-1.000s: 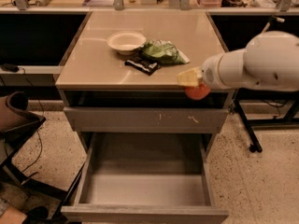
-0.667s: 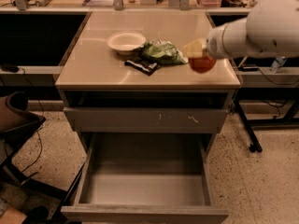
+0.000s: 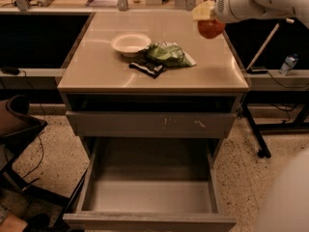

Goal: Pick apple from middle drawer and place on counter

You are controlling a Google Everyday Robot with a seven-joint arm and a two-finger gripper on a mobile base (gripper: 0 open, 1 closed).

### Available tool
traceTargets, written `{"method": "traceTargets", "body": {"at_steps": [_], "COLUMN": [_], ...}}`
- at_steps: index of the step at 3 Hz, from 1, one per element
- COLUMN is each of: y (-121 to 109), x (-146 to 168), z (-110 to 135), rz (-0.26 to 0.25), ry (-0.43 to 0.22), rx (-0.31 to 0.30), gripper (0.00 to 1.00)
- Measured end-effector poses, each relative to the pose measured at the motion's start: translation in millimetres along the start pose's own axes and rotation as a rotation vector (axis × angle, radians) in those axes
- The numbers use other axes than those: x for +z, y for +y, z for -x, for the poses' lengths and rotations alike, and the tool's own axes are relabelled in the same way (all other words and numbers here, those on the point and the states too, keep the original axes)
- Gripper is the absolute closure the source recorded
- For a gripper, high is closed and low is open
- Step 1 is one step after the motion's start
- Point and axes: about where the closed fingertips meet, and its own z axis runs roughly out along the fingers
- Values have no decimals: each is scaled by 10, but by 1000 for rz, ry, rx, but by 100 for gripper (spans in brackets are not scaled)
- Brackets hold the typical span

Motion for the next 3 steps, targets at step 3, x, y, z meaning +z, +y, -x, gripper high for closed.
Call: {"method": "traceTargets", "body": {"at_steps": [3], "y": [-543], "x": [737], "z": [-718], "rz": [-96], "ry": [107], "rx": [132], "gripper": [100]}}
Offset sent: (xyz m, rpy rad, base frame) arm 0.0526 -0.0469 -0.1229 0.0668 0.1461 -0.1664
